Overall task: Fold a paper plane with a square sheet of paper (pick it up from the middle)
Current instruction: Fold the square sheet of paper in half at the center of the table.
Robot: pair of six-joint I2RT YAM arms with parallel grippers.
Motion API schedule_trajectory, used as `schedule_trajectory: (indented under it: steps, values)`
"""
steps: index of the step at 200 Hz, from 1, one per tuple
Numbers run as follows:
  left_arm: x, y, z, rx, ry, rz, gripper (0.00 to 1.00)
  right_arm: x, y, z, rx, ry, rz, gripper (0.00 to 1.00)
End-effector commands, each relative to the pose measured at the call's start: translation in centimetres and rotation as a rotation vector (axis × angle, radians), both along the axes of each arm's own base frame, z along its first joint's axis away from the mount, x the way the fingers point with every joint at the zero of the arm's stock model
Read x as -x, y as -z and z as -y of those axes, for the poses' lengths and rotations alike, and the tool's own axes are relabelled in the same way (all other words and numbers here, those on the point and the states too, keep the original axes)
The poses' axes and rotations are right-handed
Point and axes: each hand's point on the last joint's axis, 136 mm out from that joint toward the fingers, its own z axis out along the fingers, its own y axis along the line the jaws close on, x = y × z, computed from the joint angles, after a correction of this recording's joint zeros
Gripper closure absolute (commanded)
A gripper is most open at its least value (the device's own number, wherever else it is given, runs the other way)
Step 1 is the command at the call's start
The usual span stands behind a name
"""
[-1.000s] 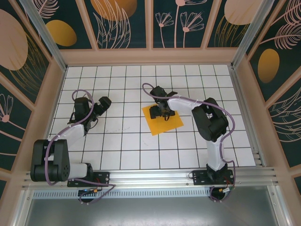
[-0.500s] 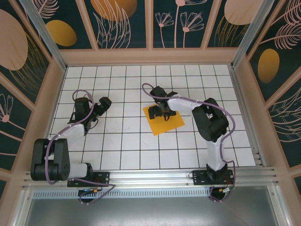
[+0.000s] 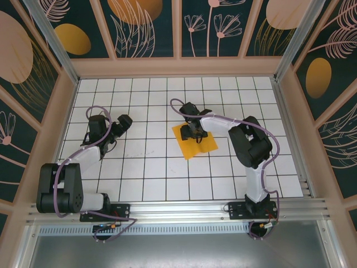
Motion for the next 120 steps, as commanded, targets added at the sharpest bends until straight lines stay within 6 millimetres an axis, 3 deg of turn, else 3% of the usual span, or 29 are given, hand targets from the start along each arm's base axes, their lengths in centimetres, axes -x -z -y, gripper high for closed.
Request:
schedule_trajectory:
  steps: [1, 23, 67, 101, 120]
  values:
    - [-0.6, -0.6, 0.4, 0.001, 0.019, 0.01, 0.01, 2.1, 2.8, 1.6, 0.045, 0.021, -0.103, 0.31]
    - [-0.6, -0.7, 0.8, 0.008, 0.03, 0.012, 0.01, 1.2, 0.7, 0.6, -0.021, 0.029, -0.053, 0.38]
    - [-0.6, -0.9, 2.1, 0.039, 0.077, 0.028, 0.04, 0.5, -4.2, -3.1, -0.28, 0.02, 0.001, 0.68]
    - [-0.4, -1.4, 4.2, 0.076, 0.142, 0.062, 0.09, 2.2, -9.0, -6.9, -0.637, -0.073, -0.044, 0.74]
    - [-0.2, -1.9, 5.5, 0.082, 0.181, 0.086, 0.1, 3.0, -11.3, -7.6, -0.808, -0.106, -0.082, 0.74]
